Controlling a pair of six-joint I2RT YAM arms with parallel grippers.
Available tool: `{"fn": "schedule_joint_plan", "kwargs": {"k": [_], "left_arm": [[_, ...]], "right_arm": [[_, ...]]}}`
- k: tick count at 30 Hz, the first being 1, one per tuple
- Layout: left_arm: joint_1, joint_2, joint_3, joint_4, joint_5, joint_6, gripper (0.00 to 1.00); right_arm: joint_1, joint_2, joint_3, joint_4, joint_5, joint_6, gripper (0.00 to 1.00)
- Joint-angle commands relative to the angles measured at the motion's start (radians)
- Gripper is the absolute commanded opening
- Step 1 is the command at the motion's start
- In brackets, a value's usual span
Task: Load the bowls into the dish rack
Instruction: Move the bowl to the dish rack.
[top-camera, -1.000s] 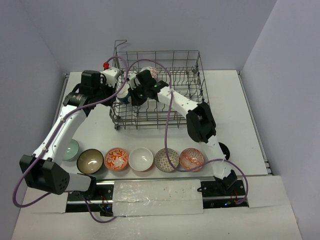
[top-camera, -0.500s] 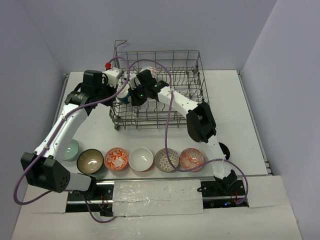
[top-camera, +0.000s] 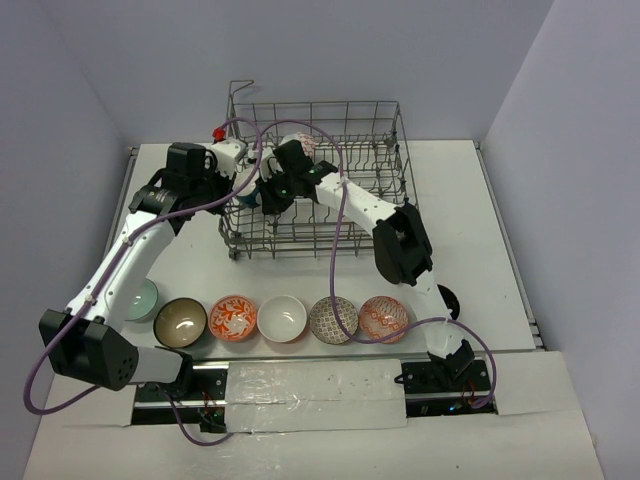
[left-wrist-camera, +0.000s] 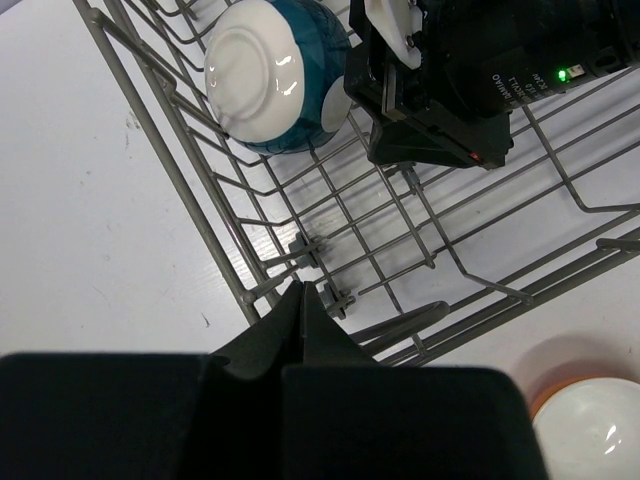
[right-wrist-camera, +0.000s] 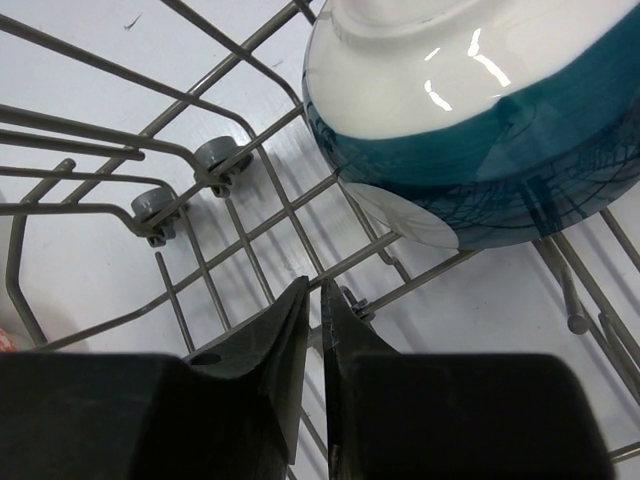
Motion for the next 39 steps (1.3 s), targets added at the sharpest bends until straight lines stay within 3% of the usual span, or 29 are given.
{"fn": "schedule_joint_plan", "kwargs": {"k": [1,9,16,25,27,30,39], "left_arm": [[0.001,-0.015,-0.024,-0.075,-0.018,0.018,0.00],[-0.001,-0.023,-0.035,-0.075,-0.013,0.021,0.00],[0.001,-0.038,-0.059,-0.067,-0.018,0.024,0.00],[0.001,-0.047,-0.058,-0.050,-0.041,0.007,0.01],[0.001,-0.054,-0.049,-0.039,-0.055,-0.001,0.08],[0.001,-0.057,-0.041,-0.045,-0.048,-0.002,0.07],[0.001,-0.069,-0.063,-0.044,-0.050,0.005,0.04]], "right_arm": [[0.010,-0.033,0.043,0.027,0.037,-0.018,0.17],[0.016,0.053,0.196,0.036,0.149,-0.008,0.27],[0.016,0.077,0.213,0.056,0.187,0.000,0.30],[0.016,0.047,0.143,0.056,0.183,-0.017,0.32],[0.016,0.024,0.107,0.065,0.189,-0.024,0.33],[0.015,0.013,0.086,0.074,0.201,-0.035,0.33],[0.015,0.103,0.248,0.061,0.200,-0.028,0.36]]}}
